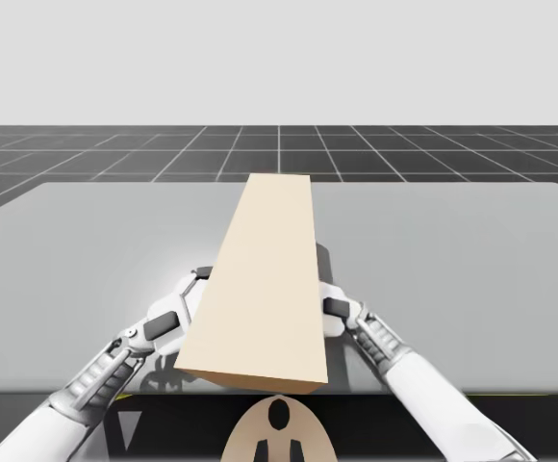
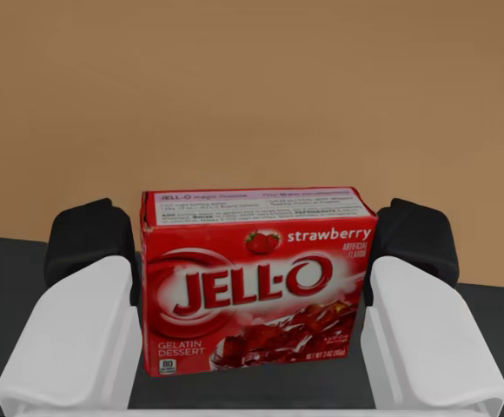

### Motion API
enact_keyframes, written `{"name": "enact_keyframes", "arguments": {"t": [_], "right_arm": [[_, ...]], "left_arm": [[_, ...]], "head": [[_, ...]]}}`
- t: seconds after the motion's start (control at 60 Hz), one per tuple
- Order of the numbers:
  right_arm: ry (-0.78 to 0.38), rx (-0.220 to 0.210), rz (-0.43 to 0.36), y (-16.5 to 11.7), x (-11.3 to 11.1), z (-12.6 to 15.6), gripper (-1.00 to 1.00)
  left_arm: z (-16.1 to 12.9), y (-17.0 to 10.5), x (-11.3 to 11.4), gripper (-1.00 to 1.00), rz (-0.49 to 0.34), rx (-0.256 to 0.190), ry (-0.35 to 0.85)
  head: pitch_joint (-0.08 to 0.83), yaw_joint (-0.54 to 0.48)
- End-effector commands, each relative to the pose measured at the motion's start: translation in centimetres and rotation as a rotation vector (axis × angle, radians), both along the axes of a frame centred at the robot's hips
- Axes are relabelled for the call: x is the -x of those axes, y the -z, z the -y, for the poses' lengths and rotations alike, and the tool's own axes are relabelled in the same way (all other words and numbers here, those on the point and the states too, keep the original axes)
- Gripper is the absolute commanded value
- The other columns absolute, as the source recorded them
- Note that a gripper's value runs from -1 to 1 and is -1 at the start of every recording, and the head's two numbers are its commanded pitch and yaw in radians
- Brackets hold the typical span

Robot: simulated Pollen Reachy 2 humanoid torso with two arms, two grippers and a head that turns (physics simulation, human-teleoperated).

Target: Retrieve the object from inside the box.

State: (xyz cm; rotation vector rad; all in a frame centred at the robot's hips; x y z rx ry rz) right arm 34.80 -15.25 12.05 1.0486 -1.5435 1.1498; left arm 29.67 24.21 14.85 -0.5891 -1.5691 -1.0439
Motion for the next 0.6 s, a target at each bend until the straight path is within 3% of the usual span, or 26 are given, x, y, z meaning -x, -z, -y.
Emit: {"name": "enact_keyframes", "arguments": {"t": [0.017,0.6], "right_arm": [[0.1,0.02,0.024,1.1,2.5,5.6,1.0],[0.275,0.028,0.096,0.4,8.2,14.2,1.0]], "left_arm": [[1.7,0.5,0.4,-1.0,-0.017,0.022,0.057],[1.5,0.2,0.4,-1.0,-0.018,0.024,0.044]], "head": [[0.094,-0.02],[0.089,-0.02]]}}
